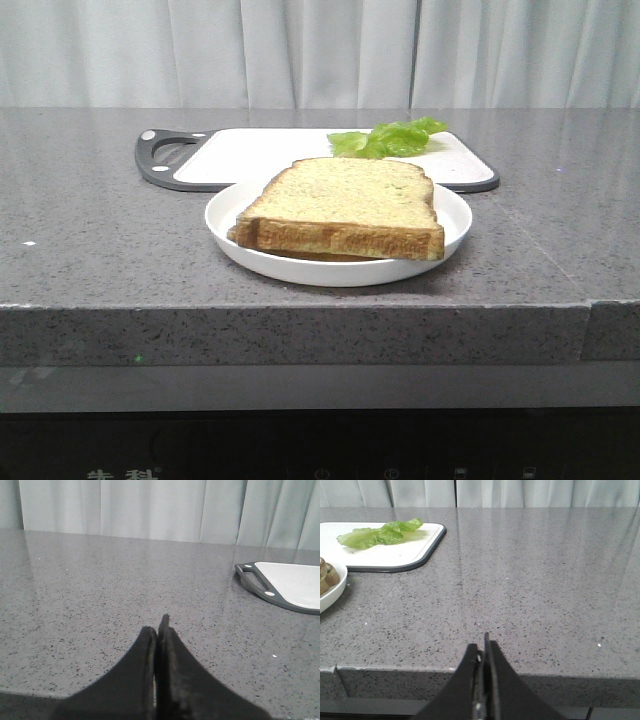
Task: Left arm grabs bread, right arm adds lettuce
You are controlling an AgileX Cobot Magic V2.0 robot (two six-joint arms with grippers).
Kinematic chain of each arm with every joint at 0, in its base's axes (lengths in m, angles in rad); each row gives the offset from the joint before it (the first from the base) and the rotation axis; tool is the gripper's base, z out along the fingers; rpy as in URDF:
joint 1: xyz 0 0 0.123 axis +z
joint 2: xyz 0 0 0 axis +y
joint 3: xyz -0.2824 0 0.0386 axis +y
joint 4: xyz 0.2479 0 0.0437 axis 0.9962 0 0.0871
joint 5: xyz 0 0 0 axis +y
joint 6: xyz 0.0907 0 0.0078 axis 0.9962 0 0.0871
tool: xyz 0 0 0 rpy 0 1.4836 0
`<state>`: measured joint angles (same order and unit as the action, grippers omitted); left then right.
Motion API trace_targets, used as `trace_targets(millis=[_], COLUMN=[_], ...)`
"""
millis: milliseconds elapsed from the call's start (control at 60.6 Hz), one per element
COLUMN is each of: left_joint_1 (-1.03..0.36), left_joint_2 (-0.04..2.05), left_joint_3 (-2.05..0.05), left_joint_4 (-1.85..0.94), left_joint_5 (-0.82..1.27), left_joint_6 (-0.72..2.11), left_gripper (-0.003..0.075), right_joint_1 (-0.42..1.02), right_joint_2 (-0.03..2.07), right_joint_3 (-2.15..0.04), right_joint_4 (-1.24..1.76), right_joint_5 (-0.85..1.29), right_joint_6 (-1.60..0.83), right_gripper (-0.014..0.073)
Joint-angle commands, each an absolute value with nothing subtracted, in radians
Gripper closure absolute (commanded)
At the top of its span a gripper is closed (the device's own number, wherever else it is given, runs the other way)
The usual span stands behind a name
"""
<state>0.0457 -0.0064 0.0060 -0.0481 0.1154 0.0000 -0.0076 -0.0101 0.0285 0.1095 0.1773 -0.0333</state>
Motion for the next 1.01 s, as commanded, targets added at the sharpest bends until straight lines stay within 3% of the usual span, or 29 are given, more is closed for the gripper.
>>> trace_targets(millis=[0,198,478,726,990], left_joint_1=[0.047,0.047,0.047,0.047,0.047], left_joint_2=[-0.022,-0.020,0.132,0.346,0.376], left_joint_3=[0.011,-0.055,-0.303,-0.406,-0.420], left_joint_4=[-0.058,-0.058,-0.036,0.035,0.035], left_joint_5=[0.023,0.000,0.211,0.152,0.125], left_joint_6=[-0.009,-0.009,-0.009,-0.009,-0.009], left_gripper=[0.0740,0.0740,0.0740,0.0740,0.0716], right_joint_1=[-0.014,-0.014,-0.014,-0.014,-0.014], right_joint_2=[-0.029,-0.029,0.087,0.292,0.323], right_joint_3=[0.023,-0.046,-0.313,-0.451,-0.461], right_joint_4=[0.101,0.099,0.089,0.056,0.056], right_joint_5=[0.092,0.124,0.244,0.250,0.227], right_joint_6=[-0.035,-0.035,-0.036,-0.036,-0.036], right_gripper=[0.0652,0.0652,0.0652,0.0652,0.0624])
